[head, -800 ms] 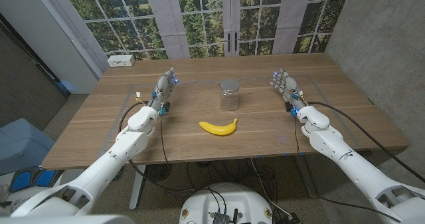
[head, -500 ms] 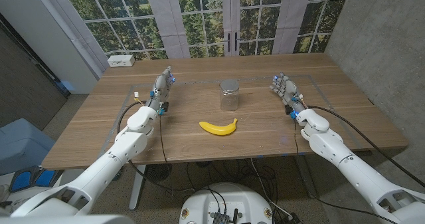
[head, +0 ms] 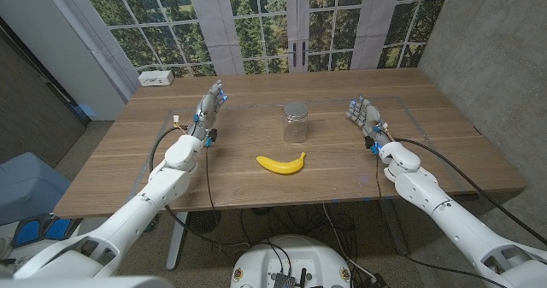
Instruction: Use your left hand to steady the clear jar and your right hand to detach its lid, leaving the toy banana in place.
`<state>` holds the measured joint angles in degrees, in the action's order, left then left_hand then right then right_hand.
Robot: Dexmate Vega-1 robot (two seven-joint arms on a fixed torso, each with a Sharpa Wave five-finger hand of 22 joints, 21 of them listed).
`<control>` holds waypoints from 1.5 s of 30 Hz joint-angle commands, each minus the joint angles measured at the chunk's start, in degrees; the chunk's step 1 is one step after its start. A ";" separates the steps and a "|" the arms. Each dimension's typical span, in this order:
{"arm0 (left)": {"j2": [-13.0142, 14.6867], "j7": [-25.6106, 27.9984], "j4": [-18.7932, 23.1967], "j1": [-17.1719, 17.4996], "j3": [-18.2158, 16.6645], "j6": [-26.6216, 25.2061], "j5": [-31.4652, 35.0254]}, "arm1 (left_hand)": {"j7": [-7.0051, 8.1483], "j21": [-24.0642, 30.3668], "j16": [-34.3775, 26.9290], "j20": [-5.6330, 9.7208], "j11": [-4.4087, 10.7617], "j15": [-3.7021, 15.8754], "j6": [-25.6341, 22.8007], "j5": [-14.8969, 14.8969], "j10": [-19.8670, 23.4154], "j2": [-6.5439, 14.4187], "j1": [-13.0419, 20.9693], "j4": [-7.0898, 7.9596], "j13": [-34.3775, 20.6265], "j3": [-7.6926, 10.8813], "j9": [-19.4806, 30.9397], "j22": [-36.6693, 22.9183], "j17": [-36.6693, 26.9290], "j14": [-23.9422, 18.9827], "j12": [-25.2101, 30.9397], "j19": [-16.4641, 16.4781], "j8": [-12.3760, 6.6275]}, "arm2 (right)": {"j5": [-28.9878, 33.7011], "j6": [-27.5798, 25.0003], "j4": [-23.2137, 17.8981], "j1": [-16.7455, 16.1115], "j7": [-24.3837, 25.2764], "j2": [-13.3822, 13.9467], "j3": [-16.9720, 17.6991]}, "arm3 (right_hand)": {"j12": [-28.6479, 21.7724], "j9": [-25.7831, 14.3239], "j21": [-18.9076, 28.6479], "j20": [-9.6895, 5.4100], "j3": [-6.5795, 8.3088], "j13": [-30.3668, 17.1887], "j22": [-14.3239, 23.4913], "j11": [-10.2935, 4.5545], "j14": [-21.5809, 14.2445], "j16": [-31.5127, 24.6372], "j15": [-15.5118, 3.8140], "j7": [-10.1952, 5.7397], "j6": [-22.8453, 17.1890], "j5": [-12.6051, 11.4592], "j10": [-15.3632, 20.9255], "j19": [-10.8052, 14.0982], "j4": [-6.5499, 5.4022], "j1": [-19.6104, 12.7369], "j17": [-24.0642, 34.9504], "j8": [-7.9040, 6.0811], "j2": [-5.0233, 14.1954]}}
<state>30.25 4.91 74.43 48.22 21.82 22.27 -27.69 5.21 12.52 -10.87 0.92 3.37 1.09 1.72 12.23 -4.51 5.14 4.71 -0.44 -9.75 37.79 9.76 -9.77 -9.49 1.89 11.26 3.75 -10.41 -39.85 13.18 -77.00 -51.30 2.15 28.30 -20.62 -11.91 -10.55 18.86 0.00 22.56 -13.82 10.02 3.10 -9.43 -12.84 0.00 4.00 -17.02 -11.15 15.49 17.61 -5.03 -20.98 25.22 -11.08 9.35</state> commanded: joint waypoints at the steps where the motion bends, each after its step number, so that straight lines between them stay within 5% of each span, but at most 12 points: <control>1: 1.12 2.01 0.50 -0.78 1.47 2.24 6.11 | 0.22 0.18 -0.08 -0.67 0.04 -0.16 -0.57 -0.28 0.56 -0.08 0.69 -0.79 -0.30 0.13 0.11 -0.25 -0.12 -0.49 0.59 0.23 -0.42 | 1.22 -0.25 -1.41 -0.84 2.20 0.03 -0.24 | -0.34 -0.12 0.20 -0.02 0.24 0.05 0.17 0.14 -0.93 -0.59 0.02 0.15 -0.57 0.12 0.82 0.58 0.79 -0.71 -0.02 -0.53 0.30; 13: 2.84 2.02 2.07 -0.76 2.32 2.85 9.85 | 0.29 0.19 0.02 -0.64 0.17 0.26 -1.28 -0.74 1.38 -0.81 0.89 -2.15 -0.34 -0.22 0.14 -0.27 -0.17 -1.25 0.63 1.11 -0.45 | 1.51 0.21 -3.08 -2.30 3.37 0.27 0.06 | -0.51 -0.15 0.12 0.19 0.59 0.16 0.22 0.39 -1.27 -0.75 0.08 0.41 -1.24 0.39 1.37 0.97 1.90 -1.30 -0.13 -0.70 0.29; 22: 4.31 0.24 2.57 -1.51 3.02 2.43 11.35 | 0.64 0.00 0.30 -0.46 0.39 0.43 -1.04 -1.35 1.22 -3.10 1.41 -4.61 -0.39 -0.89 0.20 -0.24 -0.26 -1.27 0.30 1.77 -0.32 | 1.87 0.47 -4.91 -3.75 4.89 0.48 0.39 | -0.61 -0.17 0.01 0.30 0.78 0.22 0.25 0.61 -1.57 -0.91 0.20 0.48 -1.45 0.50 1.72 1.10 2.56 -1.57 -0.15 -0.70 0.32; 28: 5.27 -1.56 1.99 -2.77 3.71 2.45 12.47 | 2.05 -0.33 0.45 -0.84 0.42 0.46 -3.08 -1.65 1.48 -4.74 2.13 -6.82 -0.44 -1.27 0.26 -0.27 -0.33 -1.24 0.25 1.93 -0.98 | 2.18 0.57 -5.75 -4.41 6.10 0.31 0.51 | -0.64 -0.19 -0.06 0.32 0.87 0.24 0.27 0.56 -1.64 -0.98 0.25 0.44 -1.63 0.56 1.86 1.16 2.90 -1.66 -0.14 -0.71 0.35; 45: 7.81 -8.09 -0.68 -7.39 6.59 3.88 16.21 | 4.22 -1.12 0.86 -2.83 0.34 -0.98 -0.21 -2.03 -1.27 -8.04 4.66 -10.04 -0.59 -1.80 0.45 -0.35 -0.49 0.84 -0.61 1.11 -0.17 | 3.72 0.74 -7.92 -5.88 9.44 0.01 0.63 | -0.70 -0.23 -0.23 0.48 1.00 0.29 0.32 0.74 -1.70 -1.09 0.35 0.42 -2.07 0.64 2.15 1.31 3.57 -1.70 -0.10 -0.75 0.38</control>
<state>35.99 0.34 75.08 43.86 26.38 25.60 -14.27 9.19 11.41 -10.14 -1.35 3.67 0.16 0.86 10.36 -4.84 -2.22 9.03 -10.08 -10.05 35.89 10.03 -10.03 -9.75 2.08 10.80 4.74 -10.80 -37.08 13.73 -83.50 -56.13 9.25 28.52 -20.19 -12.36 -10.53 18.63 0.62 23.42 -13.56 10.15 3.78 -10.79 -13.67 0.31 4.49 -18.52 -10.59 17.41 18.21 -1.65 -22.64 24.97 -11.48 9.82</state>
